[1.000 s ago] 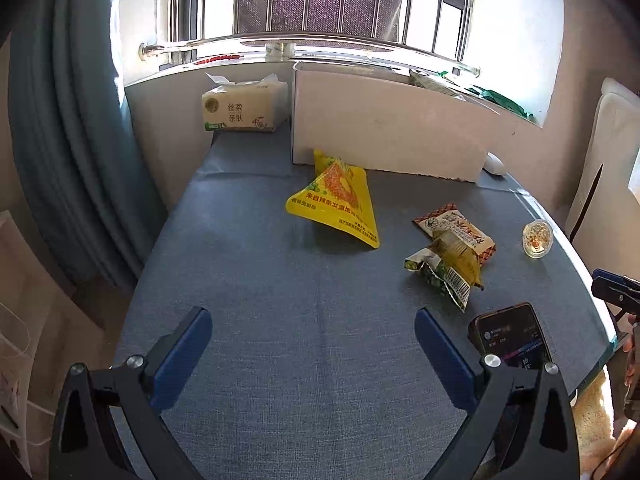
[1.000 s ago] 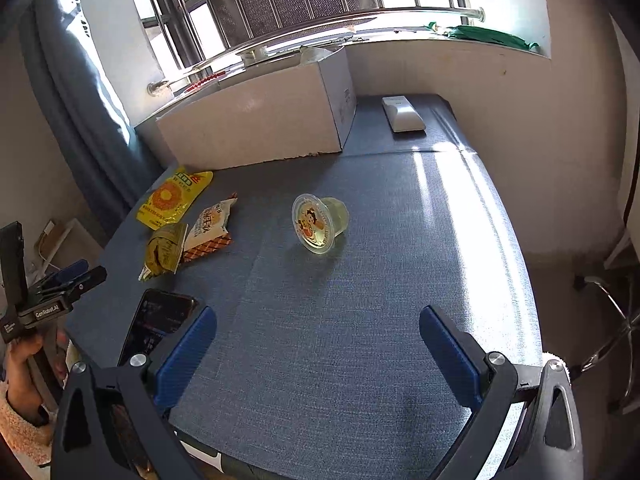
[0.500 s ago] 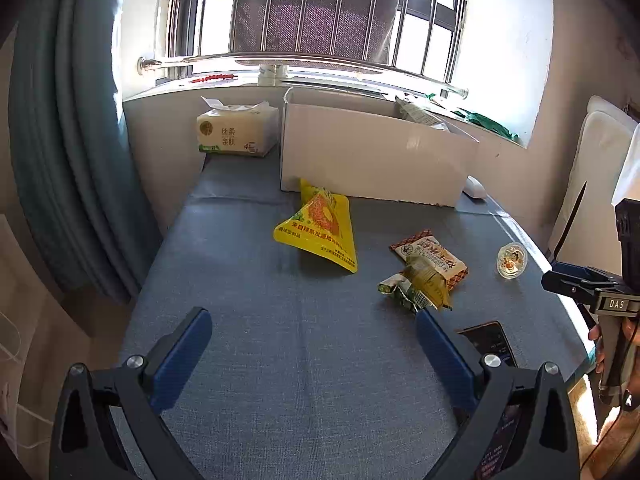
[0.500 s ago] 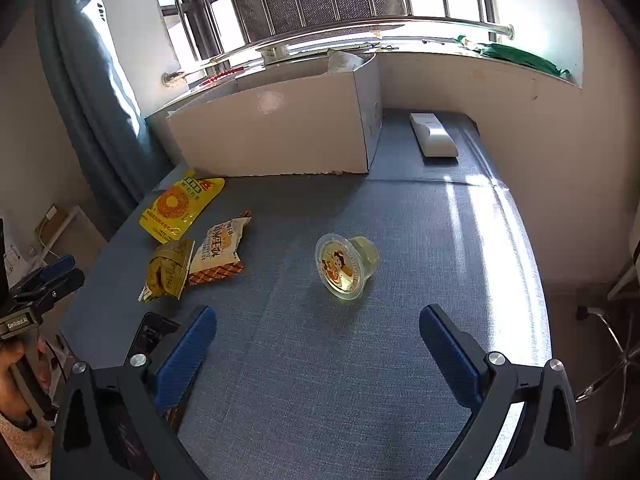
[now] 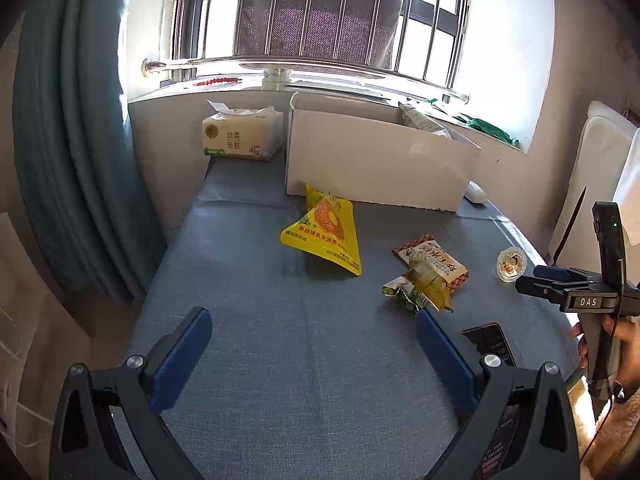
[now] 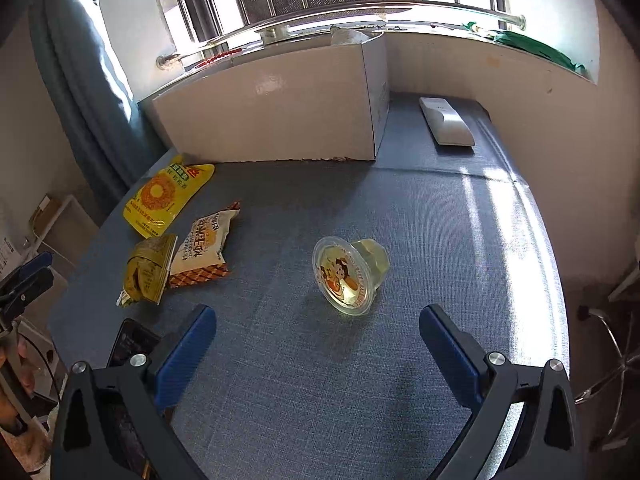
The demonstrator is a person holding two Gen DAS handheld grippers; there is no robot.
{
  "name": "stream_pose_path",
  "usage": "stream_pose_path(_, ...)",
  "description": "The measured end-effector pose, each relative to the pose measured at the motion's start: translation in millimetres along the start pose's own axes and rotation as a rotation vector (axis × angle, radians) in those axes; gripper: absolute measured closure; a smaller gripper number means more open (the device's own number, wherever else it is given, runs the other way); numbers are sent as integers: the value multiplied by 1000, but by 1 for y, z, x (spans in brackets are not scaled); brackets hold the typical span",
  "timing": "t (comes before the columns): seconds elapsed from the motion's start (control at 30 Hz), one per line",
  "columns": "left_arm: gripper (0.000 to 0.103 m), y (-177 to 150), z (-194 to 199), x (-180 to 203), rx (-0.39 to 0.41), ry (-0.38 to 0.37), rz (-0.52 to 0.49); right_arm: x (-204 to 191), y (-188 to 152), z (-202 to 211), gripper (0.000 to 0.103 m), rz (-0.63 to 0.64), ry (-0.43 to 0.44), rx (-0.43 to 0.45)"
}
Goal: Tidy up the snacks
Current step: 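Grasp the cartoon-labelled jelly cup with the right tool while the left tool grasps the yellow triangular bag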
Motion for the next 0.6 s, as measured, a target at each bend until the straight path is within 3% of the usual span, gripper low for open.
stream_pose_path(0.4,0,-1,-1,-4,-5,-3,9,10,18,-27,2,-40,-23,-22)
stream_pose_path(0.47,0,-1,-2,-6,-7,2,13,12,20,-30,15,-60,-25,-34)
stream_pose_path(0.53,0,-1,-3,-6,-11,-3,14,14,21,-30,41,-48,-72,-37)
stream_pose_path(0.6,0,-1,-5,-6,-15,1,14,17,22,-29,52,-51,-78,-40)
Point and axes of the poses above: each gripper's, at about its wrist camera, not at the fingertips, and z roughly against the way its jaws point, x to its right, y to its top, the point moved 6 cm from there along -z, roughly the way its jaws point, and after that the axes turned 2 degrees about -x, right-handed, at the moved point
